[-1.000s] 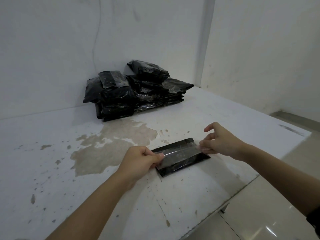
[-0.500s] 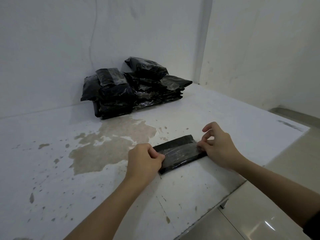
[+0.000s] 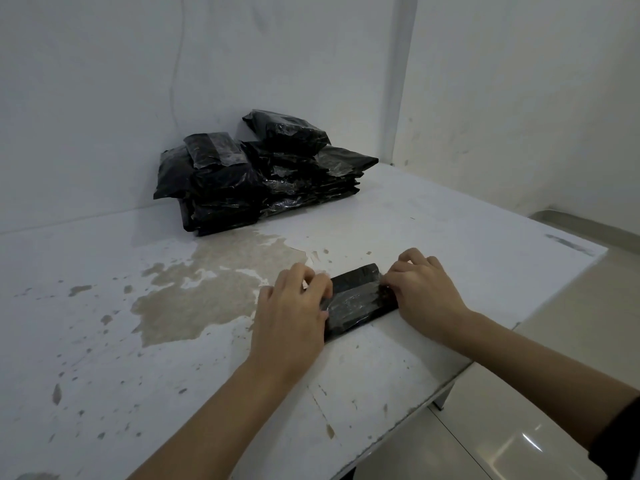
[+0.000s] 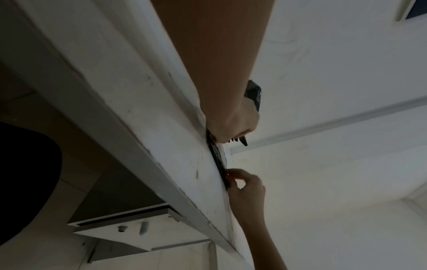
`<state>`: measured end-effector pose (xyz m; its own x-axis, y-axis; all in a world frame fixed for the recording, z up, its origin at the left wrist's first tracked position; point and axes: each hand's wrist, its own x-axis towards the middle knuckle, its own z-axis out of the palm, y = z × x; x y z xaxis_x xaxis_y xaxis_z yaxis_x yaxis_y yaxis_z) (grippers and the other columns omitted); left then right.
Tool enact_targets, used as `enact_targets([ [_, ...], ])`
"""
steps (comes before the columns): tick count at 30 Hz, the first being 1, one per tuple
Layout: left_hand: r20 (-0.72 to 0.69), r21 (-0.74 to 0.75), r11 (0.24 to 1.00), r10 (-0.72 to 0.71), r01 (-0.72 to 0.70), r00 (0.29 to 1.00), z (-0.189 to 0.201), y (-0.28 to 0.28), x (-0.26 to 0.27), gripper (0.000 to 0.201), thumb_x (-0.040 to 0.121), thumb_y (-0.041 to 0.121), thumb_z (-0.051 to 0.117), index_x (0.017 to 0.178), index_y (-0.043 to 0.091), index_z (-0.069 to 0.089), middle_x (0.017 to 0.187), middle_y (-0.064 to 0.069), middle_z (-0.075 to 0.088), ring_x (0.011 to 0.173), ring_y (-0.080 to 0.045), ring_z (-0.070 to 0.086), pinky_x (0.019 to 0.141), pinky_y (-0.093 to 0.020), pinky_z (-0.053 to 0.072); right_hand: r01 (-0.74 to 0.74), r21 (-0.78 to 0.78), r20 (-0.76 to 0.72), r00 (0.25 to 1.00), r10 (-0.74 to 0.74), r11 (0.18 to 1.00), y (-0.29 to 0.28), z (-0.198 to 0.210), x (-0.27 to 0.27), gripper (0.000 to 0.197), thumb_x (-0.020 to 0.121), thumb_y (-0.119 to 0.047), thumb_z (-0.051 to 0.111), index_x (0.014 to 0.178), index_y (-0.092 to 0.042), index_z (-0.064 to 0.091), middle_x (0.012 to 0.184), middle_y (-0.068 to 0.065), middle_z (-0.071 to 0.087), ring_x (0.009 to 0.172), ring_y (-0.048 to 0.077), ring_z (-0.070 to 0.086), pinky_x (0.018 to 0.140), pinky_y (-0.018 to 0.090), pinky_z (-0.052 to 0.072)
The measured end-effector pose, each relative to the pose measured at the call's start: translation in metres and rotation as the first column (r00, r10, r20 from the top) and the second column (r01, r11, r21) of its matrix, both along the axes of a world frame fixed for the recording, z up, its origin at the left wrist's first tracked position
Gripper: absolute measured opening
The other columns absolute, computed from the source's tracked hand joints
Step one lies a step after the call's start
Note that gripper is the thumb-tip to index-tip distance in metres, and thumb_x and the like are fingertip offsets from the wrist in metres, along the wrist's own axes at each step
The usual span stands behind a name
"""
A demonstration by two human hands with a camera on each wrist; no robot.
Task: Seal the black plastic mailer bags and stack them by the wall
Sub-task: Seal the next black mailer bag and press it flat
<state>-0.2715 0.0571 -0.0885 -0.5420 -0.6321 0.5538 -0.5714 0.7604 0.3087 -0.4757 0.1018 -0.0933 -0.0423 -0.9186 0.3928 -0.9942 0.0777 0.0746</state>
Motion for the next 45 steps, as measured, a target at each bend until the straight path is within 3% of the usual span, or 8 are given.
enact_targets([
  [4, -0.113, 0.229, 0.961, 0.187, -0.158, 0.976, -0.002, -0.013, 0.008, 0.037, 0.074, 0.030, 0.079, 0.098, 0.025, 0.052, 0.106, 0.009, 0.045, 0.101, -0.011, 0.043, 0.086, -0.027, 0.033, 0.016, 0.074, 0.168, 0.985, -0.028, 0.997, 0.011, 0.006, 0.010, 0.033, 0.088, -0.018, 0.035, 0.076, -0.007, 0.064, 0.071, 0.003, 0.058, 0.093, 0.022, 0.046, 0.069, 0.027, 0.026],
  [10, -0.010, 0.194, 0.930, 0.319, -0.311, 0.948, 0.009, -0.019, 0.003, 0.036, 0.078, 0.030, 0.076, 0.101, 0.026, 0.048, 0.105, 0.011, 0.041, 0.103, -0.010, 0.039, 0.084, -0.024, 0.019, 0.142, 0.139, 0.187, 0.968, -0.167, 0.980, 0.026, 0.004, 0.038, 0.043, 0.091, -0.060, 0.039, 0.080, -0.019, 0.043, 0.077, -0.003, 0.042, 0.092, 0.020, 0.043, 0.074, 0.029, 0.033],
  [15, 0.012, 0.061, 0.990, 0.125, -0.125, 0.992, 0.006, -0.007, -0.014, 0.022, 0.075, -0.004, 0.067, 0.077, 0.017, 0.064, 0.080, 0.005, 0.056, 0.078, -0.012, 0.047, 0.070, -0.025, 0.032, 0.289, 0.125, 0.237, 0.920, -0.311, 0.949, 0.028, 0.004, 0.050, 0.040, 0.090, -0.060, 0.042, 0.083, -0.020, 0.041, 0.082, -0.005, 0.041, 0.093, 0.018, 0.039, 0.075, 0.030, 0.027],
  [23, 0.098, 0.189, 0.955, 0.212, -0.227, 0.972, -0.004, -0.004, -0.027, 0.035, 0.093, 0.046, 0.051, 0.108, 0.015, 0.058, 0.106, 0.001, 0.054, 0.105, -0.013, 0.047, 0.072, -0.018, 0.033, 0.488, 0.119, 0.284, 0.818, -0.500, 0.865, 0.024, -0.001, 0.064, 0.052, 0.083, -0.073, 0.037, 0.087, -0.022, 0.047, 0.091, -0.005, 0.056, 0.101, 0.021, 0.046, 0.080, 0.035, 0.032],
  [33, 0.214, 0.436, 0.828, 0.286, -0.354, 0.934, 0.008, -0.021, -0.036, 0.046, 0.081, 0.049, 0.068, 0.067, 0.013, 0.044, 0.082, -0.008, 0.057, 0.079, -0.022, 0.056, 0.056, -0.025, 0.035, 0.516, -0.030, 0.408, 0.788, -0.461, 0.856, 0.020, -0.007, 0.080, 0.028, 0.095, -0.034, 0.043, 0.094, -0.012, 0.059, 0.096, 0.004, 0.061, 0.099, 0.027, 0.051, 0.073, 0.035, 0.025],
  [36, 0.086, 0.582, 0.757, 0.307, -0.298, 0.948, 0.016, -0.025, -0.036, 0.038, 0.088, 0.038, 0.064, 0.069, 0.006, 0.053, 0.064, -0.002, 0.048, 0.057, -0.014, 0.045, 0.046, -0.026, 0.026, 0.524, -0.036, 0.420, 0.781, -0.462, 0.851, 0.016, -0.007, 0.079, 0.033, 0.092, -0.040, 0.048, 0.090, -0.009, 0.060, 0.092, 0.006, 0.063, 0.093, 0.029, 0.054, 0.071, 0.036, 0.031],
  [41, -0.126, 0.797, 0.586, 0.397, -0.145, 0.909, 0.016, -0.039, -0.028, 0.017, 0.087, 0.019, 0.068, 0.075, 0.008, 0.063, 0.074, -0.002, 0.058, 0.065, -0.011, 0.050, 0.053, -0.023, 0.037, 0.494, -0.150, 0.421, 0.816, -0.397, 0.857, 0.017, -0.010, 0.078, 0.035, 0.081, -0.039, 0.069, 0.073, -0.006, 0.058, 0.069, 0.008, 0.060, 0.071, 0.031, 0.056, 0.057, 0.031, 0.030],
  [45, -0.106, 0.850, 0.511, 0.404, -0.128, 0.909, 0.014, -0.048, -0.023, 0.022, 0.080, 0.017, 0.074, 0.093, 0.000, 0.067, 0.091, -0.013, 0.067, 0.080, -0.025, 0.063, 0.070, -0.033, 0.053, 0.515, 0.097, 0.431, 0.749, -0.503, 0.852, 0.017, -0.002, 0.076, 0.059, 0.087, -0.069, 0.034, 0.100, -0.014, 0.053, 0.099, 0.000, 0.056, 0.100, 0.022, 0.049, 0.078, 0.033, 0.039],
])
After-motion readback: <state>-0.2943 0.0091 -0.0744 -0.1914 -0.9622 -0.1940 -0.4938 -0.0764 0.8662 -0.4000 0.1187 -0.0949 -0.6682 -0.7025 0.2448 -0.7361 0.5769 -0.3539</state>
